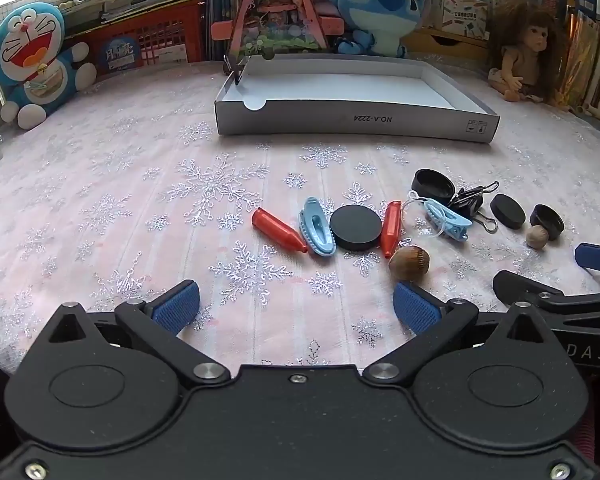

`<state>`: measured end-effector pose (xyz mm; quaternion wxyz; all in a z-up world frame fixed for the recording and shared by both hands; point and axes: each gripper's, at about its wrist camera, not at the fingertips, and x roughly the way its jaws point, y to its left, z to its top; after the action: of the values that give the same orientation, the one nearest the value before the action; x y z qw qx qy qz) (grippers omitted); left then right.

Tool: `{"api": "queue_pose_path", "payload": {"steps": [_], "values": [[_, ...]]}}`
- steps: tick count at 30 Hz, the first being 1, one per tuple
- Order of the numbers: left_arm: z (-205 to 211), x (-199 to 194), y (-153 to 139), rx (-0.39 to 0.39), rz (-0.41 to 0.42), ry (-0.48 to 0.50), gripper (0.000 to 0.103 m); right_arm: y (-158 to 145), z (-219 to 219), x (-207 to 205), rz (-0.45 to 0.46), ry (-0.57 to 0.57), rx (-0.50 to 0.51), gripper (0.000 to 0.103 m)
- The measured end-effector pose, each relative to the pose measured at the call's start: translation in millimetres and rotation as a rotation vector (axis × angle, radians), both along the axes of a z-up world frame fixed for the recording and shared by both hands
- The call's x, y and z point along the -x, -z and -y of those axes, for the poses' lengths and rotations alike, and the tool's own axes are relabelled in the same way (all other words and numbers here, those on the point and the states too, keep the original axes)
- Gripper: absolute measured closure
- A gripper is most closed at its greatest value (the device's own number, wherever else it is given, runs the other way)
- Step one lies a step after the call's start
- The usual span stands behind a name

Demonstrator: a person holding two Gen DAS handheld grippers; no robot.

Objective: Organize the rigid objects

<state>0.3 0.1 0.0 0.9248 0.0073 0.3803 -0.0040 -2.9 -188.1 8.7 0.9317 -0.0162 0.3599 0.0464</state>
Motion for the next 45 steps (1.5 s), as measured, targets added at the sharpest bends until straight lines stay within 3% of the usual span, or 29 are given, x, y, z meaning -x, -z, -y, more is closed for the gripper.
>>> {"api": "queue_pose_path", "payload": {"steps": [45], "values": [[-5.2,0.2,0.1,-0.003,0.029,-0.003,0.0,-0.5,-1.5,2.7,0.01,0.014,0.01,0.0]]}}
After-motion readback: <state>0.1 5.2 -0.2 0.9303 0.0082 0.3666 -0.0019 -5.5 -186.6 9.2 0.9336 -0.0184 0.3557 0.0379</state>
